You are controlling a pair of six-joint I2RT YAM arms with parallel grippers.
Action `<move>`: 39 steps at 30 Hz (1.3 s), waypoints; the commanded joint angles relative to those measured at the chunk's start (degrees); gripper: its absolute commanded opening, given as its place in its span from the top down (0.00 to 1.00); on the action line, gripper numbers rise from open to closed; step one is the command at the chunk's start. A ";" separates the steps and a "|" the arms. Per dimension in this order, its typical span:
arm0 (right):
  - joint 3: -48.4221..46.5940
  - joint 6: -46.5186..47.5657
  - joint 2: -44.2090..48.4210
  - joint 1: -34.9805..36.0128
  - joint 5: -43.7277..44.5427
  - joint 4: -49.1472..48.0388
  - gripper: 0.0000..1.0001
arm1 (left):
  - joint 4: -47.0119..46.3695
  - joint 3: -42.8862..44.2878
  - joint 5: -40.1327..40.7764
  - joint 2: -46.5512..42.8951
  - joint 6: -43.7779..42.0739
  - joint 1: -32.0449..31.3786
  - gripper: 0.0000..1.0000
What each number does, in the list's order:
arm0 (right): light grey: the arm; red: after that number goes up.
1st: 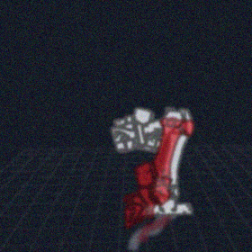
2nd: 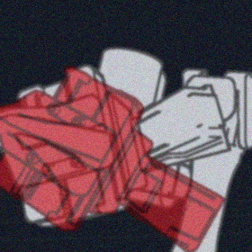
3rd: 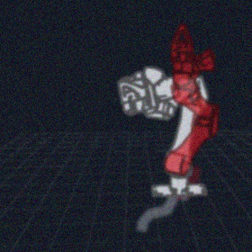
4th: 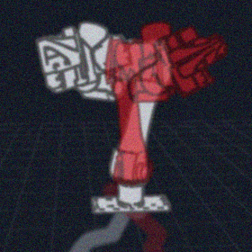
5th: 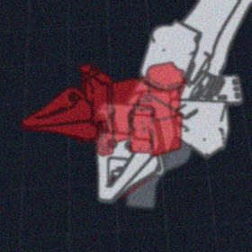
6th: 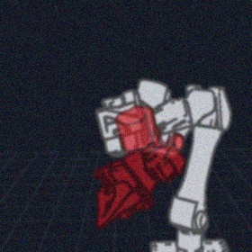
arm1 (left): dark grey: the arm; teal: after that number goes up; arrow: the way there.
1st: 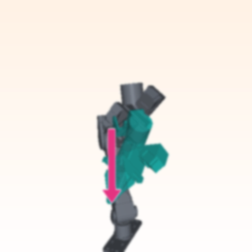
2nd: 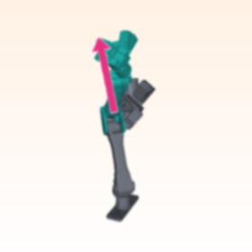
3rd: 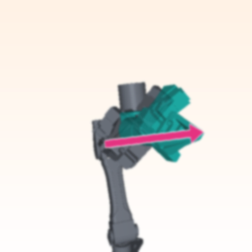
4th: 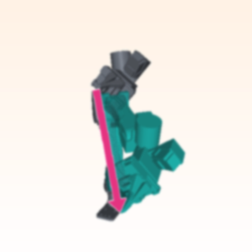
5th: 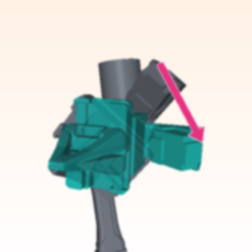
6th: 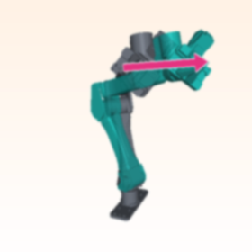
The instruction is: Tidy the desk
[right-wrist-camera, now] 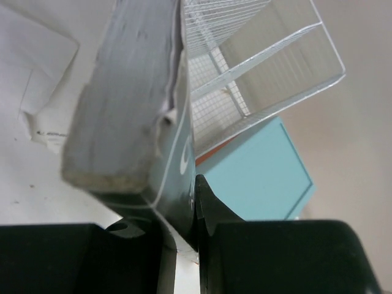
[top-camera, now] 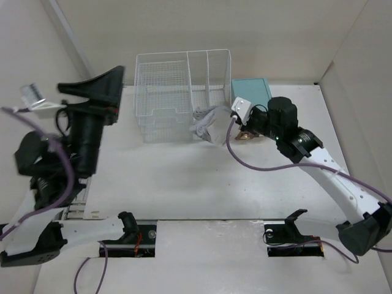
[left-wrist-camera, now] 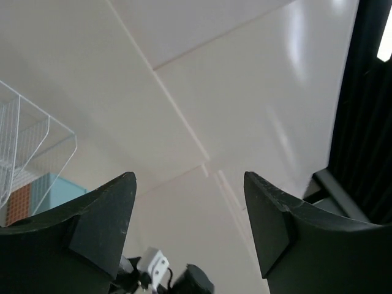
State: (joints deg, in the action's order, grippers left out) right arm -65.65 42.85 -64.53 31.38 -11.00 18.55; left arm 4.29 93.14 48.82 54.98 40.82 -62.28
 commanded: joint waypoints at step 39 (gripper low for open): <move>-58.72 -38.63 -39.80 -4.92 18.66 -7.38 1.00 | 14.34 -39.35 -11.29 -32.13 1.63 -0.12 0.36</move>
State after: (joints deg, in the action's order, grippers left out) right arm -119.28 6.35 -108.16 26.59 5.21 20.10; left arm 19.57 53.95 37.91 23.16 43.70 -62.26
